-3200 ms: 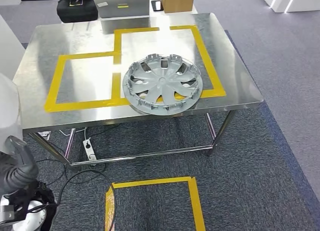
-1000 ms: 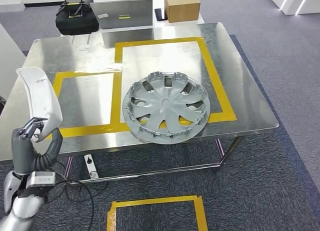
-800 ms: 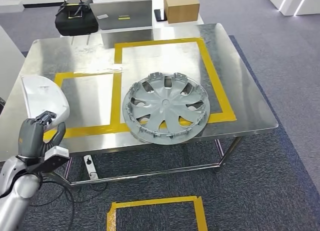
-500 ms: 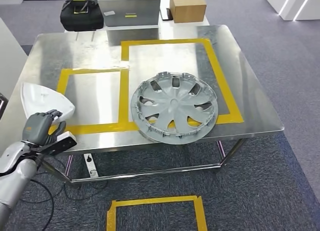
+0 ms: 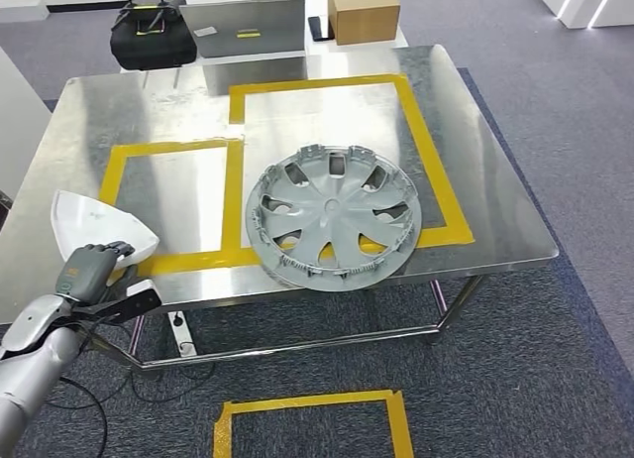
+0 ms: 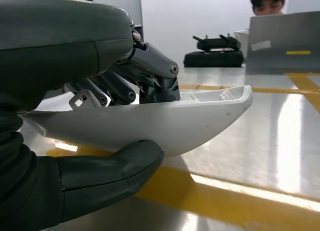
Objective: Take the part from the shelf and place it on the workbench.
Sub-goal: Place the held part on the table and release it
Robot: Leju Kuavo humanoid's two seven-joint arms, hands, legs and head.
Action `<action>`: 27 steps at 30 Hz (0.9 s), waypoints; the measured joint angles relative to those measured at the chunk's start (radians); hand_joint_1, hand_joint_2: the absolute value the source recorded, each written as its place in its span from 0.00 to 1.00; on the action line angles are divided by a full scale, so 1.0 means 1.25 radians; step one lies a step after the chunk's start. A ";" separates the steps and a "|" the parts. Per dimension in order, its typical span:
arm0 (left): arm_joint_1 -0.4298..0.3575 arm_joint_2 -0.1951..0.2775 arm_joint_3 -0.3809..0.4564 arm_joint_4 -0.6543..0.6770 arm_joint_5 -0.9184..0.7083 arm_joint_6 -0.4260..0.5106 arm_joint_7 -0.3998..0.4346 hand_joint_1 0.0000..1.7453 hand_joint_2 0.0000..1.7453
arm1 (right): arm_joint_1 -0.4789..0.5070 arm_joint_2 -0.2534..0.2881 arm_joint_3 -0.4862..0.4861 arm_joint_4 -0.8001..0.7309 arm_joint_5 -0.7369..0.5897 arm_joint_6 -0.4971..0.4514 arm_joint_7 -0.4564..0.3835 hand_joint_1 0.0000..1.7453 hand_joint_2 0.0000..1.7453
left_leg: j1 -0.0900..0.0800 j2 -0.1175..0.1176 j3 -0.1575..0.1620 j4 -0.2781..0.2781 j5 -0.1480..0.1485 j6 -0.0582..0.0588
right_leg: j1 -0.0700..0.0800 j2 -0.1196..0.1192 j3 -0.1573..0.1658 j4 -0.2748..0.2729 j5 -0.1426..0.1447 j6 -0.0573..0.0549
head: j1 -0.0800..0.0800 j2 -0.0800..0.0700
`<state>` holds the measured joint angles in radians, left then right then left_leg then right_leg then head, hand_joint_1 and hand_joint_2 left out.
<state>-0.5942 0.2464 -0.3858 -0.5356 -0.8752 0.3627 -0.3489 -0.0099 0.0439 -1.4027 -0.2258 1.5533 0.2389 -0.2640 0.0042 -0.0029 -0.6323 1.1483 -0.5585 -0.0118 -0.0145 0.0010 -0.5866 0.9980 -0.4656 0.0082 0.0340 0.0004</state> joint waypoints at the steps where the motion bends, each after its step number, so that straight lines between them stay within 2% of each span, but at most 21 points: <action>1: 0.001 -0.005 -0.004 0.005 -0.002 0.001 -0.008 0.25 1.00 | 0.000 0.000 0.000 0.000 0.001 0.000 0.000 0.00 0.00 | 0.002 0.000 -0.026 0.055 -0.023 -0.003 | 0.000 0.000 0.000 0.000 -0.001 -0.001 | 0.000 0.000; 2: 0.003 -0.009 -0.007 0.008 -0.003 0.001 -0.016 0.00 1.00 | 0.000 0.000 0.000 0.000 0.002 0.001 0.000 0.00 0.00 | 0.004 0.000 -0.049 0.099 -0.038 -0.005 | 0.000 0.000 0.000 0.000 -0.001 -0.002 | 0.000 0.000; 4: 0.007 -0.016 -0.011 0.010 -0.003 0.001 -0.027 0.00 1.00 | 0.000 0.000 0.000 0.000 0.004 0.001 0.000 0.00 0.00 | 0.005 0.000 -0.068 0.135 -0.042 -0.007 | 0.000 0.000 0.001 0.000 -0.001 -0.002 | 0.000 0.000; 5: 0.007 -0.020 -0.013 0.010 0.002 0.001 -0.034 0.00 0.75 | 0.000 0.000 0.000 0.000 0.005 0.001 0.000 0.00 0.00 | 0.006 0.000 -0.060 0.115 -0.023 -0.007 | 0.000 0.000 0.002 0.001 -0.002 -0.002 | 0.000 0.000; 6: 0.008 -0.024 -0.014 0.009 0.013 0.002 -0.043 0.00 0.50 | 0.000 0.000 0.000 0.000 0.005 0.001 -0.001 0.00 0.00 | 0.007 0.000 -0.040 0.072 0.005 -0.006 | 0.000 0.000 0.003 0.001 -0.003 0.000 | 0.000 0.000; 8: 0.011 -0.038 -0.014 0.003 0.056 0.005 -0.069 0.00 0.00 | 0.000 0.000 0.000 0.001 0.006 0.000 -0.002 0.00 0.00 | 0.008 0.000 0.011 -0.043 0.062 -0.003 | 0.001 0.001 0.005 0.004 -0.006 0.005 | 0.000 0.000; 9: 0.016 -0.048 -0.010 -0.005 0.085 0.007 -0.080 0.00 0.00 | 0.000 0.000 0.000 0.001 0.006 -0.001 -0.002 0.00 0.00 | 0.007 0.000 0.029 -0.081 0.072 0.000 | 0.002 0.002 0.004 0.005 -0.006 0.009 | 0.000 0.000; 10: 0.023 -0.059 -0.006 -0.017 0.111 0.011 -0.086 0.00 0.00 | 0.000 0.000 0.000 0.001 0.005 -0.002 -0.001 0.00 0.00 | 0.005 0.000 0.036 -0.098 0.072 0.003 | 0.003 0.001 0.003 0.005 -0.007 0.013 | 0.000 0.000; 12: 0.040 -0.082 0.003 -0.046 0.145 0.016 -0.089 0.00 0.00 | 0.001 0.000 -0.001 0.002 0.005 -0.005 0.001 0.00 0.00 | 0.002 -0.001 0.037 -0.104 0.070 0.013 | 0.002 0.000 0.002 0.003 -0.006 0.023 | 0.001 0.000; 14: 0.051 -0.099 0.008 -0.068 0.155 0.018 -0.089 0.00 0.00 | 0.001 0.000 -0.001 0.003 0.004 -0.007 0.002 0.00 0.00 | 0.005 -0.001 0.040 -0.109 0.073 0.023 | 0.000 -0.001 -0.007 0.020 -0.021 0.031 | 0.002 0.000; 15: 0.052 -0.105 0.011 -0.077 0.156 0.019 -0.088 0.00 0.00 | 0.001 0.000 -0.001 0.003 0.004 -0.007 0.002 0.00 0.00 | 0.006 -0.001 0.041 -0.111 0.074 0.028 | 0.000 0.000 -0.023 0.051 -0.040 0.033 | 0.004 0.000; 17: 0.057 -0.114 0.016 -0.089 0.167 0.019 -0.091 0.00 0.00 | 0.002 0.000 -0.001 0.004 0.004 -0.007 0.003 0.00 0.00 | 0.005 0.000 0.041 -0.111 0.075 0.033 | -0.001 0.000 -0.074 0.156 -0.089 0.037 | 0.008 0.000; 18: 0.063 -0.119 0.019 -0.097 0.181 0.019 -0.097 0.00 0.00 | 0.003 0.000 -0.001 0.005 0.004 -0.007 0.003 0.00 0.00 | 0.004 0.001 0.041 -0.111 0.074 0.035 | -0.001 -0.001 -0.099 0.206 -0.105 0.038 | 0.008 0.000; 19: 0.073 -0.126 0.023 -0.112 0.204 0.017 -0.104 0.00 0.00 | 0.005 0.000 -0.002 0.005 0.003 -0.007 0.004 0.00 0.00 | 0.003 0.001 0.041 -0.111 0.074 0.035 | -0.001 -0.001 -0.114 0.234 -0.108 0.039 | 0.008 0.000; 20: 0.086 -0.135 0.027 -0.135 0.235 0.013 -0.110 0.00 0.00 | 0.007 0.000 -0.003 0.005 0.001 -0.008 0.005 0.00 0.00 | 0.003 0.000 0.042 -0.110 0.073 0.036 | -0.001 -0.001 -0.113 0.229 -0.095 0.039 | 0.008 0.000; 21: 0.102 -0.146 0.032 -0.169 0.271 0.007 -0.115 0.00 0.00 | 0.008 0.000 -0.005 0.005 -0.001 -0.009 0.006 0.00 0.00 | 0.002 -0.001 0.042 -0.109 0.072 0.036 | -0.001 -0.001 -0.097 0.192 -0.070 0.038 | 0.008 0.000; 22: 0.119 -0.158 0.035 -0.210 0.310 0.002 -0.116 0.00 0.00 | 0.008 0.001 -0.008 0.005 -0.003 -0.010 0.006 0.00 0.00 | 0.002 -0.002 0.043 -0.108 0.071 0.034 | -0.001 -0.001 -0.070 0.136 -0.041 0.036 | 0.009 0.000; 23: 0.136 -0.171 0.037 -0.257 0.353 0.001 -0.116 0.00 0.00 | 0.008 0.002 -0.011 0.005 -0.006 -0.011 0.007 0.00 0.00 | 0.001 -0.004 0.042 -0.106 0.068 0.032 | 0.000 -0.001 -0.041 0.081 -0.021 0.034 | 0.009 0.000; 24: 0.156 -0.183 0.038 -0.309 0.396 0.008 -0.116 0.00 0.00 | 0.007 0.005 -0.013 0.005 -0.009 -0.014 0.007 0.00 0.00 | -0.001 -0.005 0.041 -0.103 0.066 0.028 | 0.000 0.000 -0.020 0.040 -0.010 0.032 | 0.008 0.000; 25: 0.176 -0.194 0.039 -0.359 0.435 0.021 -0.118 0.00 0.00 | 0.007 0.009 -0.016 0.005 -0.011 -0.016 0.007 0.00 0.00 | -0.003 -0.005 0.040 -0.102 0.065 0.024 | 0.001 0.001 -0.008 0.019 -0.008 0.029 | 0.008 0.000; 27: 0.214 -0.213 0.041 -0.451 0.486 0.048 -0.122 0.00 0.00 | 0.011 0.017 -0.021 0.005 -0.013 -0.021 0.008 0.00 0.00 | -0.003 -0.004 0.040 -0.101 0.064 0.018 | 0.002 0.002 -0.004 0.014 -0.010 0.024 | 0.007 0.000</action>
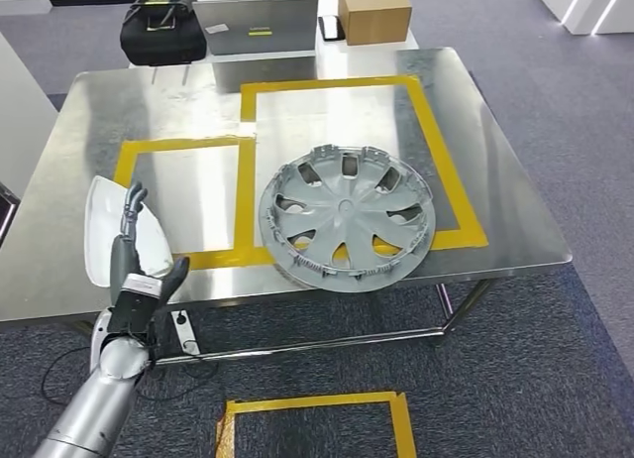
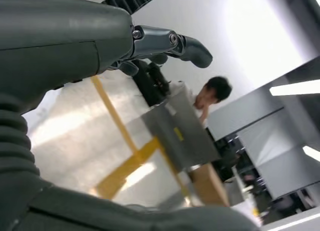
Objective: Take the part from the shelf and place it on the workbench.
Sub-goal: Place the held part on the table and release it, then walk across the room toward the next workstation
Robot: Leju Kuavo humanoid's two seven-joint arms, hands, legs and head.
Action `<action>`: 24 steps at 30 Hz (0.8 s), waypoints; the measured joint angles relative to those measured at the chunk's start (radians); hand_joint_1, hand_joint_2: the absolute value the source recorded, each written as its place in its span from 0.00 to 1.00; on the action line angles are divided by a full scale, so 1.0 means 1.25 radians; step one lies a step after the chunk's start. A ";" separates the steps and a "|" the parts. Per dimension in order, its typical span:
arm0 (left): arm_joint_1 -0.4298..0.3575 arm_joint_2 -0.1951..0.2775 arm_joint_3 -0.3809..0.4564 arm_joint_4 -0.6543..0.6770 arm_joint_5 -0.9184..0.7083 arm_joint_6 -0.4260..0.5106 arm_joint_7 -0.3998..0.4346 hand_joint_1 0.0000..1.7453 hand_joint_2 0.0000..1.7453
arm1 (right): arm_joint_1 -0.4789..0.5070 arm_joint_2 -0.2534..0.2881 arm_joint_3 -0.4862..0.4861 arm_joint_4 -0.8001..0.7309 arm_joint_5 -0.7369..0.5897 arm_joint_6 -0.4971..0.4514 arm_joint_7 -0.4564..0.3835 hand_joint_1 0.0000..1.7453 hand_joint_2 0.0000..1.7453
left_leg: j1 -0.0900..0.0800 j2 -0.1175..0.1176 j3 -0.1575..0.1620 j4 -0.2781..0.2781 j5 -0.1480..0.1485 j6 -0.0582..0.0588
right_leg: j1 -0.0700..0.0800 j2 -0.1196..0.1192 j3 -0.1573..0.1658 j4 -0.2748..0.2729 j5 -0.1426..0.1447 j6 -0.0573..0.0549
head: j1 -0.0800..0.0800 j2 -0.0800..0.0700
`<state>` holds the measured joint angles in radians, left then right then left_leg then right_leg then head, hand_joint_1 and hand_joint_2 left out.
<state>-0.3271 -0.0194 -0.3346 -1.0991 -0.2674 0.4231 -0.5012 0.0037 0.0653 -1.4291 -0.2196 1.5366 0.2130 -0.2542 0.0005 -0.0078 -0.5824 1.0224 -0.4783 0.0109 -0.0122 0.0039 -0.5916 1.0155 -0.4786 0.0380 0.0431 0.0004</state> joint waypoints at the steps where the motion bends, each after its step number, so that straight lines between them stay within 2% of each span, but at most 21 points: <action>1: 0.014 -0.006 0.000 -0.036 0.011 0.008 -0.001 0.00 0.00 | 0.002 0.004 -0.003 0.000 0.000 -0.001 0.000 0.00 0.00 | 0.001 0.000 0.000 0.002 -0.003 -0.003 | -0.001 0.000 0.001 -0.001 0.001 -0.004 | 0.000 0.000; 3: 0.031 -0.013 0.000 -0.089 0.021 0.015 -0.002 0.00 0.00 | 0.002 0.010 -0.008 0.000 -0.001 -0.002 0.001 0.00 0.00 | 0.003 0.000 -0.015 0.040 -0.031 -0.012 | -0.003 -0.002 0.004 -0.005 0.002 -0.013 | -0.002 0.000; 6: 0.050 -0.016 0.001 -0.136 0.049 0.026 -0.018 0.00 0.00 | 0.001 0.013 -0.013 -0.001 -0.001 -0.003 0.001 0.00 0.00 | 0.005 0.001 -0.077 0.184 -0.101 -0.020 | -0.003 -0.003 0.005 -0.005 0.001 -0.020 | -0.004 0.000; 7: 0.060 -0.018 0.002 -0.150 0.069 0.034 -0.030 0.00 0.00 | 0.001 0.014 -0.014 -0.001 -0.001 -0.003 0.001 0.00 0.00 | 0.005 0.001 -0.090 0.215 -0.109 -0.020 | -0.003 -0.002 0.005 -0.005 0.001 -0.020 | -0.004 0.000; 8: 0.072 -0.020 0.004 -0.168 0.093 0.044 -0.044 0.00 0.00 | 0.002 0.016 -0.015 -0.002 -0.003 -0.004 0.001 0.00 0.00 | 0.005 0.001 -0.091 0.218 -0.102 -0.019 | -0.002 -0.002 0.006 -0.005 0.001 -0.021 | -0.004 0.000; 9: 0.084 -0.023 0.006 -0.191 0.117 0.055 -0.056 0.00 0.00 | 0.003 0.020 -0.017 -0.004 -0.006 -0.004 0.001 0.00 0.00 | 0.005 0.001 -0.077 0.191 -0.081 -0.016 | -0.001 -0.001 0.007 -0.004 0.001 -0.021 | -0.004 0.000; 11: 0.110 -0.027 0.007 -0.246 0.155 0.076 -0.072 0.00 0.00 | 0.003 0.029 -0.022 -0.007 -0.012 -0.005 0.002 0.00 0.00 | 0.002 0.001 -0.023 0.085 -0.030 -0.005 | 0.001 -0.001 0.009 -0.003 0.001 -0.020 | -0.004 0.000; 13: 0.135 -0.031 0.004 -0.299 0.179 0.093 -0.084 0.00 0.00 | 0.003 0.039 -0.028 -0.012 -0.016 -0.005 0.002 0.00 0.00 | -0.002 0.001 0.013 0.011 -0.008 0.004 | 0.004 -0.002 0.008 -0.001 0.002 -0.016 | -0.003 0.000; 16: 0.173 -0.032 -0.005 -0.359 0.197 0.112 -0.095 0.00 0.00 | 0.004 0.050 -0.034 -0.020 -0.018 -0.005 0.002 0.00 0.00 | -0.003 0.002 0.015 -0.005 -0.004 0.009 | 0.003 -0.003 0.004 0.000 0.003 -0.005 | -0.003 0.000; 17: 0.182 -0.032 -0.009 -0.375 0.200 0.116 -0.098 0.00 0.00 | 0.004 0.052 -0.035 -0.022 -0.019 -0.005 0.002 0.00 0.00 | -0.001 0.003 0.015 -0.009 0.001 0.013 | 0.002 -0.003 0.000 0.006 -0.006 -0.001 | -0.003 0.000; 18: 0.190 -0.032 -0.013 -0.388 0.203 0.119 -0.100 0.00 0.00 | 0.004 0.054 -0.036 -0.025 -0.020 -0.005 0.002 0.00 0.00 | 0.001 0.004 0.013 -0.013 0.006 0.018 | 0.002 -0.003 -0.007 0.024 -0.026 0.002 | -0.001 0.000; 19: 0.198 -0.032 -0.017 -0.398 0.205 0.121 -0.102 0.00 0.00 | 0.004 0.056 -0.037 -0.026 -0.021 -0.005 0.002 0.00 0.00 | 0.003 0.006 0.010 -0.016 0.011 0.022 | 0.001 -0.002 -0.020 0.059 -0.055 0.005 | 0.000 0.000; 21: 0.216 -0.032 -0.026 -0.412 0.208 0.125 -0.105 0.00 0.00 | 0.005 0.060 -0.042 -0.029 -0.022 -0.006 0.003 0.00 0.00 | 0.003 0.007 0.001 -0.016 0.018 0.026 | 0.000 -0.003 -0.052 0.156 -0.117 0.011 | 0.003 0.000; 22: 0.225 -0.032 -0.029 -0.418 0.210 0.127 -0.107 0.00 0.00 | 0.005 0.062 -0.045 -0.031 -0.024 -0.007 0.005 0.00 0.00 | 0.003 0.008 -0.005 -0.015 0.022 0.026 | -0.001 -0.003 -0.061 0.193 -0.135 0.013 | 0.003 0.000; 23: 0.232 -0.031 -0.032 -0.422 0.212 0.129 -0.107 0.00 0.00 | 0.005 0.063 -0.048 -0.033 -0.026 -0.008 0.007 0.00 0.00 | 0.003 0.008 -0.011 -0.015 0.026 0.025 | -0.002 -0.003 -0.057 0.206 -0.137 0.015 | 0.003 0.000; 24: 0.238 -0.031 -0.035 -0.426 0.214 0.131 -0.107 0.00 0.00 | 0.005 0.065 -0.050 -0.036 -0.028 -0.009 0.009 0.00 0.00 | 0.003 0.008 -0.017 -0.014 0.030 0.023 | -0.003 -0.003 -0.039 0.188 -0.125 0.017 | 0.003 0.000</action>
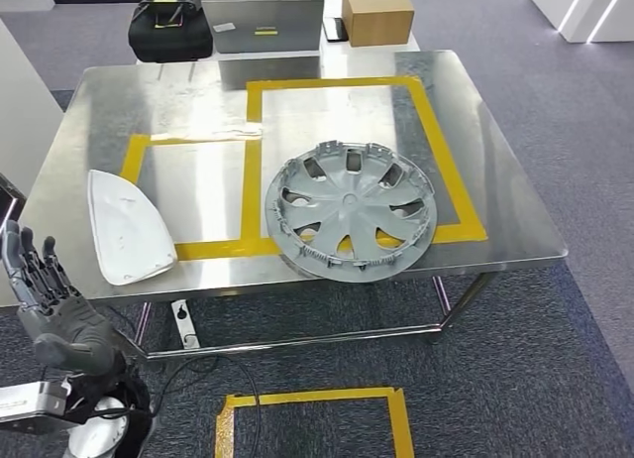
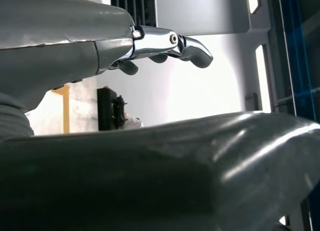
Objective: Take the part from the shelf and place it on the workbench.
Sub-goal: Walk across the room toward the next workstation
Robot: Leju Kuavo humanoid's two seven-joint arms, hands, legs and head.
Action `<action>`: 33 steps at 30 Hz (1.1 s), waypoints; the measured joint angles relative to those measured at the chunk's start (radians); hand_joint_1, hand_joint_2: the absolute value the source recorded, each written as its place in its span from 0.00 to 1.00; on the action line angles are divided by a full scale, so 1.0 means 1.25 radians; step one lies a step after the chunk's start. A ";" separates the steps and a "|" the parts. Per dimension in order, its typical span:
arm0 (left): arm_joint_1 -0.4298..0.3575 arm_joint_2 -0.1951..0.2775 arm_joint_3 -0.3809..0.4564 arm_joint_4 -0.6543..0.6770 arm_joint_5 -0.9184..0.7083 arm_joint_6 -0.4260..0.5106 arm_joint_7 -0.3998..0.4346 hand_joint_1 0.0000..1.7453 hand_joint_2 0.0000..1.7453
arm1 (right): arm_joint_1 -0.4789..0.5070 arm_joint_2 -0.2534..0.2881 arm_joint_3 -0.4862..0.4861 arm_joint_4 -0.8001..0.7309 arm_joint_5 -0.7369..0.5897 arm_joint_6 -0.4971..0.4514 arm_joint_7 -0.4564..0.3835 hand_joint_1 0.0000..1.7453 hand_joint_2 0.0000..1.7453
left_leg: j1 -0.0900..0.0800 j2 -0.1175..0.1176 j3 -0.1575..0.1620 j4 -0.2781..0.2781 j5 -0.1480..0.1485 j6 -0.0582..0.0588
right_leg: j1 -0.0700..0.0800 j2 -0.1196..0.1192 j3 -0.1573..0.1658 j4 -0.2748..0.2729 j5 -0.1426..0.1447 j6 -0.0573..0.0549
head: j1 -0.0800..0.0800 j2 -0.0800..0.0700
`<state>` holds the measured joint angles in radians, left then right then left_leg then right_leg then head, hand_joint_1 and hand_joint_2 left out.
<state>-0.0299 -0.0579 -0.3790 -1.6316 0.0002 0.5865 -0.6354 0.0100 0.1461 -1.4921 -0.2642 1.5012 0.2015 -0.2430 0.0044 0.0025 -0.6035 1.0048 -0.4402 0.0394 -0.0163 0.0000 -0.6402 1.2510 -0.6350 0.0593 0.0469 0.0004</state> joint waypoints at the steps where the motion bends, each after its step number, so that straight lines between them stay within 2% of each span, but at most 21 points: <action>1: 0.004 0.000 -0.003 -0.004 0.002 0.002 0.000 0.00 0.00 | 0.000 0.001 -0.002 -0.003 -0.002 -0.001 0.002 0.00 0.00 | 0.001 0.000 -0.006 0.002 0.004 -0.003 | -0.002 0.000 0.033 -0.045 0.020 0.001 | 0.000 0.000; 3: 0.010 0.002 -0.008 -0.014 0.003 0.006 -0.001 0.00 0.00 | -0.003 0.004 -0.004 -0.009 -0.004 -0.002 0.003 0.00 0.00 | 0.001 -0.001 -0.016 0.008 0.010 -0.010 | -0.004 0.002 0.107 -0.156 0.051 0.001 | 0.000 0.000; 4: 0.014 0.002 -0.010 -0.020 0.003 0.009 -0.001 0.00 0.00 | -0.004 0.007 -0.005 -0.012 -0.005 -0.002 0.004 0.00 0.00 | 0.000 -0.001 -0.019 0.012 0.014 -0.016 | -0.004 0.004 0.128 -0.192 0.058 -0.001 | 0.000 0.000; 5: 0.017 0.003 -0.011 -0.025 0.003 0.012 -0.002 0.00 0.00 | -0.005 0.010 -0.007 -0.015 -0.006 -0.002 0.005 0.00 0.00 | -0.001 -0.002 -0.021 0.015 0.017 -0.021 | -0.003 0.007 0.136 -0.207 0.058 -0.005 | -0.001 0.000; 8: 0.032 0.008 -0.013 -0.041 0.002 0.026 -0.003 0.00 0.00 | -0.003 0.018 -0.015 -0.025 -0.006 -0.003 0.010 0.00 0.00 | 0.001 -0.002 -0.026 0.019 0.018 -0.036 | -0.001 0.008 0.122 -0.206 0.067 -0.022 | -0.004 0.000; 10: 0.043 0.014 -0.012 -0.053 0.002 0.038 -0.005 0.00 0.00 | -0.002 0.023 -0.021 -0.032 -0.006 -0.003 0.014 0.00 0.00 | 0.003 -0.003 -0.038 0.059 -0.032 -0.044 | -0.002 0.003 0.110 -0.207 0.080 -0.034 | -0.006 0.000; 12: 0.050 0.021 -0.010 -0.063 0.002 0.047 -0.006 0.00 0.00 | -0.002 0.027 -0.024 -0.038 -0.005 -0.003 0.016 0.00 0.00 | 0.004 -0.003 -0.058 0.154 -0.112 -0.049 | 0.000 -0.001 0.098 -0.206 0.092 -0.041 | -0.009 0.000; 13: 0.053 0.024 -0.009 -0.067 0.002 0.049 -0.006 0.00 0.00 | -0.002 0.028 -0.024 -0.041 -0.004 -0.003 0.017 0.00 0.00 | 0.004 -0.003 -0.064 0.200 -0.138 -0.050 | 0.002 -0.003 0.091 -0.205 0.099 -0.042 | -0.010 0.000; 14: 0.055 0.027 -0.008 -0.071 0.003 0.052 -0.007 0.00 0.00 | -0.002 0.029 -0.025 -0.043 -0.003 -0.003 0.017 0.00 0.00 | 0.003 -0.003 -0.062 0.227 -0.147 -0.049 | 0.004 -0.004 0.084 -0.203 0.105 -0.042 | -0.010 0.000; 15: 0.058 0.029 -0.007 -0.074 0.004 0.053 -0.007 0.00 0.00 | -0.002 0.029 -0.025 -0.045 -0.002 -0.003 0.017 0.00 0.00 | 0.003 -0.003 -0.046 0.225 -0.139 -0.046 | 0.006 -0.004 0.075 -0.201 0.111 -0.042 | -0.010 0.000; 16: 0.060 0.031 -0.006 -0.077 0.005 0.054 -0.007 0.00 0.00 | -0.003 0.030 -0.026 -0.046 0.000 -0.003 0.017 0.00 0.00 | 0.001 -0.003 -0.017 0.192 -0.120 -0.041 | 0.008 -0.005 0.067 -0.199 0.116 -0.042 | -0.010 0.000; 18: 0.061 0.033 -0.004 -0.084 0.007 0.055 -0.007 0.00 0.00 | -0.003 0.032 -0.028 -0.048 0.002 -0.003 0.017 0.00 0.00 | -0.003 -0.003 0.061 0.076 -0.087 -0.026 | 0.013 -0.005 0.057 -0.195 0.123 -0.041 | -0.009 0.000; 20: 0.062 0.035 -0.003 -0.090 0.009 0.056 -0.008 0.00 0.00 | -0.004 0.035 -0.031 -0.050 0.004 -0.004 0.016 0.00 0.00 | -0.008 -0.003 0.103 0.000 -0.078 -0.015 | 0.013 -0.005 0.050 -0.194 0.132 -0.036 | -0.009 0.000; 22: 0.063 0.036 -0.003 -0.093 0.009 0.057 -0.008 0.00 0.00 | -0.005 0.036 -0.033 -0.052 0.005 -0.004 0.016 0.00 0.00 | -0.011 -0.003 0.102 -0.013 -0.073 -0.012 | 0.011 -0.005 0.045 -0.196 0.143 -0.027 | -0.009 0.000; 24: 0.063 0.036 -0.002 -0.095 0.010 0.057 -0.008 0.00 0.00 | -0.004 0.036 -0.036 -0.052 0.006 -0.005 0.016 0.00 0.00 | -0.008 0.000 0.094 -0.022 -0.057 -0.004 | 0.011 -0.003 0.037 -0.186 0.128 -0.018 | -0.008 0.000; 25: 0.063 0.037 -0.002 -0.096 0.010 0.057 -0.008 0.00 0.00 | -0.004 0.036 -0.037 -0.053 0.006 -0.005 0.016 0.00 0.00 | -0.006 0.002 0.087 -0.026 -0.048 0.000 | 0.010 -0.002 0.027 -0.164 0.102 -0.014 | -0.007 0.000; 27: 0.064 0.037 0.000 -0.096 0.011 0.057 -0.008 0.00 0.00 | -0.005 0.036 -0.038 -0.053 0.006 -0.005 0.016 0.00 0.00 | -0.005 0.004 0.067 -0.026 -0.032 0.006 | 0.008 -0.001 -0.002 -0.076 0.027 -0.007 | -0.004 0.000; 28: 0.066 0.037 0.000 -0.096 0.012 0.057 -0.008 0.00 0.00 | -0.005 0.036 -0.039 -0.053 0.006 -0.005 0.016 0.00 0.00 | -0.006 0.004 0.055 -0.025 -0.024 0.006 | 0.006 -0.001 -0.013 -0.026 0.001 -0.004 | -0.004 0.000; 29: 0.066 0.037 0.001 -0.096 0.012 0.057 -0.008 0.00 0.00 | -0.005 0.036 -0.039 -0.053 0.007 -0.006 0.016 0.00 0.00 | -0.006 0.004 0.042 -0.023 -0.015 0.005 | 0.005 -0.001 -0.018 0.010 -0.007 -0.001 | -0.004 0.000; 31: 0.067 0.038 0.001 -0.096 0.013 0.057 -0.008 0.00 0.00 | -0.005 0.036 -0.041 -0.054 0.008 -0.007 0.016 0.00 0.00 | -0.005 0.005 0.016 -0.017 0.000 0.001 | 0.002 -0.002 0.011 0.006 0.030 0.003 | -0.004 0.000; 33: 0.067 0.038 0.002 -0.096 0.013 0.057 -0.008 0.00 0.00 | -0.007 0.036 -0.041 -0.056 0.009 -0.009 0.016 0.00 0.00 | -0.004 0.004 -0.006 -0.006 0.011 -0.006 | 0.000 -0.002 0.085 -0.091 0.068 0.005 | -0.004 0.000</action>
<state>0.0544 -0.0105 -0.3768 -1.7517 0.0170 0.6583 -0.6459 0.0017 0.1911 -1.5439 -0.3341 1.5128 0.1908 -0.2224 -0.0007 0.0079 -0.6110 0.9970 -0.4260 0.0323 -0.0167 -0.0022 -0.5337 1.1376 -0.5502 0.0660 0.0421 0.0004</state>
